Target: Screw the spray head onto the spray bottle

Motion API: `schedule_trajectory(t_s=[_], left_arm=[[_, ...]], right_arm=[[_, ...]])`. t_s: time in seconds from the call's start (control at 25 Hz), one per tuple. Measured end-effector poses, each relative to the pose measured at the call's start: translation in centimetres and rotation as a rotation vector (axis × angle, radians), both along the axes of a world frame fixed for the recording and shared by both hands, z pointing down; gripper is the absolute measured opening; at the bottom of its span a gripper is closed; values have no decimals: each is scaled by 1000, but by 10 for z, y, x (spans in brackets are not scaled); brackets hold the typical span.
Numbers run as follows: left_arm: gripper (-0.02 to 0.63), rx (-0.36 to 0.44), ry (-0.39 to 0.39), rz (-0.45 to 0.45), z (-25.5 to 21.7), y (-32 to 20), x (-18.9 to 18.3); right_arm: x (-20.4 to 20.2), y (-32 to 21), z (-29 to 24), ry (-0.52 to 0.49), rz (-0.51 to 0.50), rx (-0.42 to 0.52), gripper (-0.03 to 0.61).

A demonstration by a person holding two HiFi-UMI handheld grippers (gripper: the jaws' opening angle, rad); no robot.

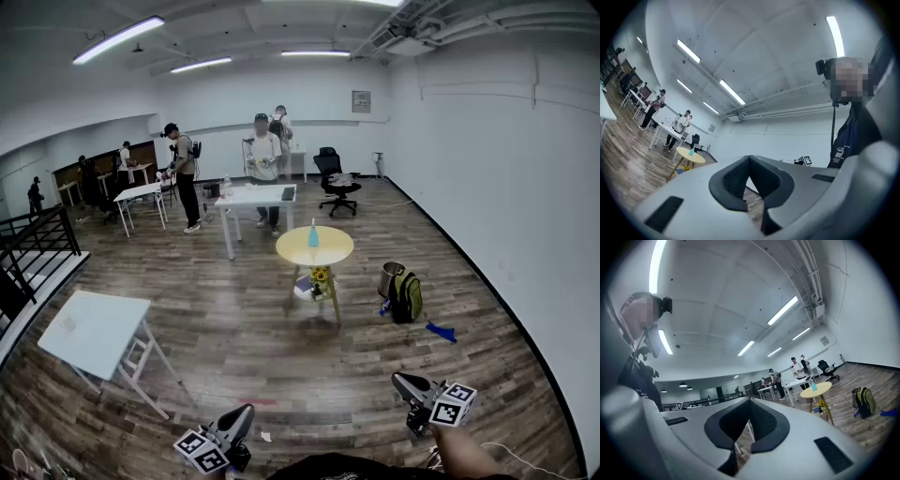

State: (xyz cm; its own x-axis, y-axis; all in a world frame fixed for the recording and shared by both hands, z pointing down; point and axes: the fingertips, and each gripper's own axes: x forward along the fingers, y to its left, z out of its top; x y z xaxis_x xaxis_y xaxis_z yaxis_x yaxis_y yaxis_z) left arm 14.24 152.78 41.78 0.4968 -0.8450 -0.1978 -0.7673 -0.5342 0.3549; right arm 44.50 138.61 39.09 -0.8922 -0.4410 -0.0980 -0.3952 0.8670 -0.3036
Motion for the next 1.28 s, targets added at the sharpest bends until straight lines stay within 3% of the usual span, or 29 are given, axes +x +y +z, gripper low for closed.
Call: schedule_trajectory(t_s=[0.52, 1.28], left_arm=[[6, -9, 22, 33, 10, -2, -1], [6, -8, 31, 28, 15, -3, -43]], right_arm=[[-11, 11, 6, 15, 1, -6, 11], [-45, 4, 9, -25, 17, -31, 11]])
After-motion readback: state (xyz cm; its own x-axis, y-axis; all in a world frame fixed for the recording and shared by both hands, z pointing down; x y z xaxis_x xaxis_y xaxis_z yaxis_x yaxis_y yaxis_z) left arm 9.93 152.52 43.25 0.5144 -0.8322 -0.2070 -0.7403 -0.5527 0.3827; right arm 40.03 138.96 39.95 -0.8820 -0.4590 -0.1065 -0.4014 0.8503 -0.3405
